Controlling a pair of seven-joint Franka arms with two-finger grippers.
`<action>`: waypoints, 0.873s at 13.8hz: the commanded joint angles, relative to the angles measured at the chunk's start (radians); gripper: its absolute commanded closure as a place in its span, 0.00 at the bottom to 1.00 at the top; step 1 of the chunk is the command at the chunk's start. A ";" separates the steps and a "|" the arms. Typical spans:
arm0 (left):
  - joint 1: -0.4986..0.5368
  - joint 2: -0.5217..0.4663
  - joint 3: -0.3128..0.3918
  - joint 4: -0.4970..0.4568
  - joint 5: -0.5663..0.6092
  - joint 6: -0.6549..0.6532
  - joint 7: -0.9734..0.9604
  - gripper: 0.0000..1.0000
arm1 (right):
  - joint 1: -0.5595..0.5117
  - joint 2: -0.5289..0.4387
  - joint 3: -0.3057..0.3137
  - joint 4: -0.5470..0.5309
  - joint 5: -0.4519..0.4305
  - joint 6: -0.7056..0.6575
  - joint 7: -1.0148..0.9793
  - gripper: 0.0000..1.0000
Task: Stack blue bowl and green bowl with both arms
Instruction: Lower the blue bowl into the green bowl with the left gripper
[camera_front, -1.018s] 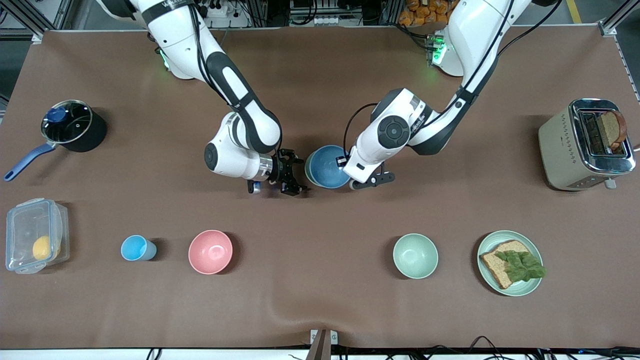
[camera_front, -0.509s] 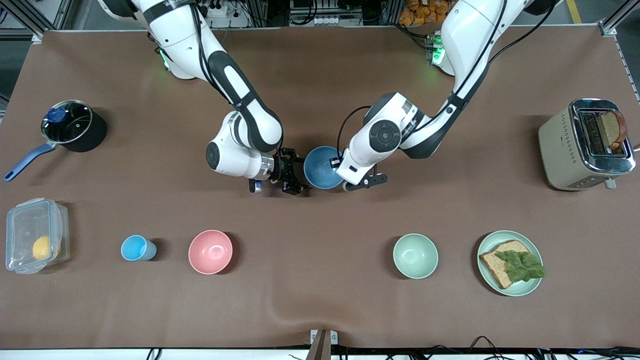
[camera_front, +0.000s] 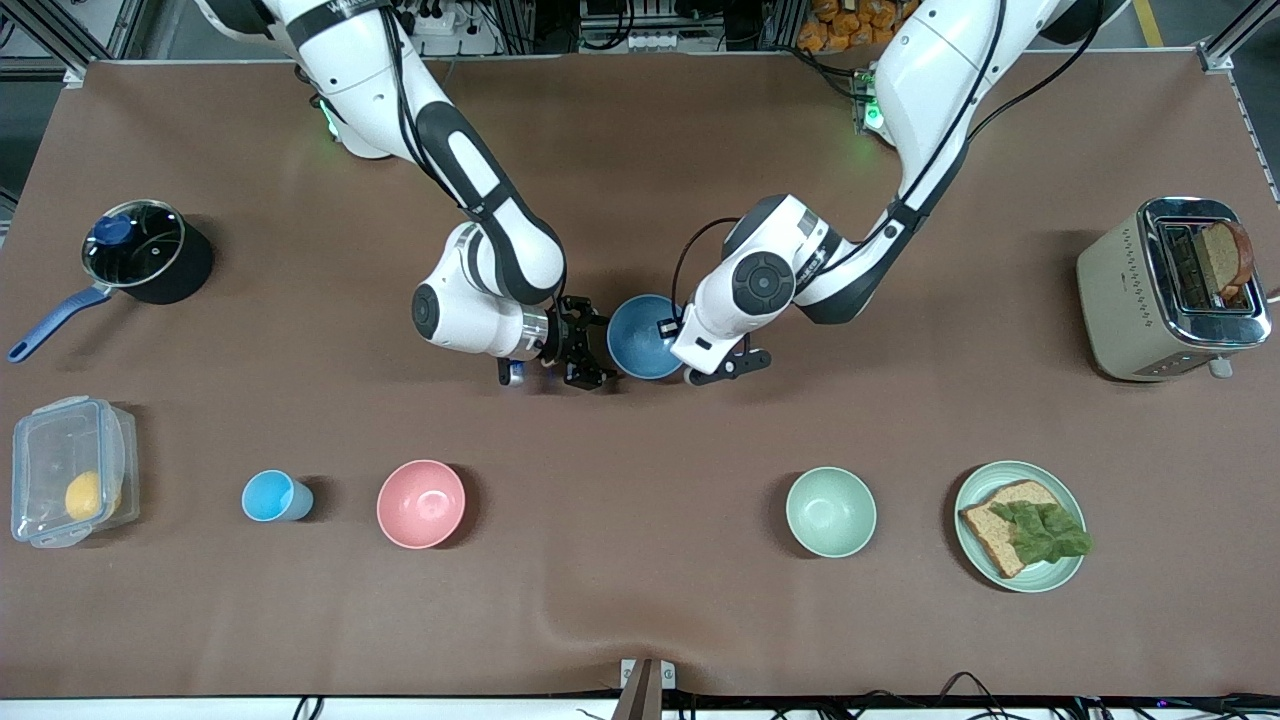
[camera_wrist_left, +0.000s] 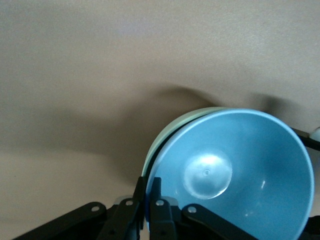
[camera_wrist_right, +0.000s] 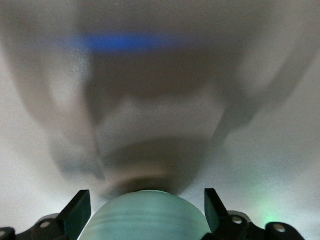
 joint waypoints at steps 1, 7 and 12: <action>-0.010 0.007 0.005 0.023 0.032 -0.011 -0.027 0.00 | 0.006 -0.002 -0.002 -0.009 0.028 0.012 -0.023 0.00; -0.006 -0.085 0.000 0.025 0.031 -0.087 -0.032 0.00 | 0.000 -0.007 -0.002 -0.024 0.027 0.009 -0.044 0.00; 0.074 -0.155 0.008 0.094 0.084 -0.183 -0.027 0.00 | -0.012 -0.032 -0.008 -0.064 -0.005 -0.004 -0.079 0.00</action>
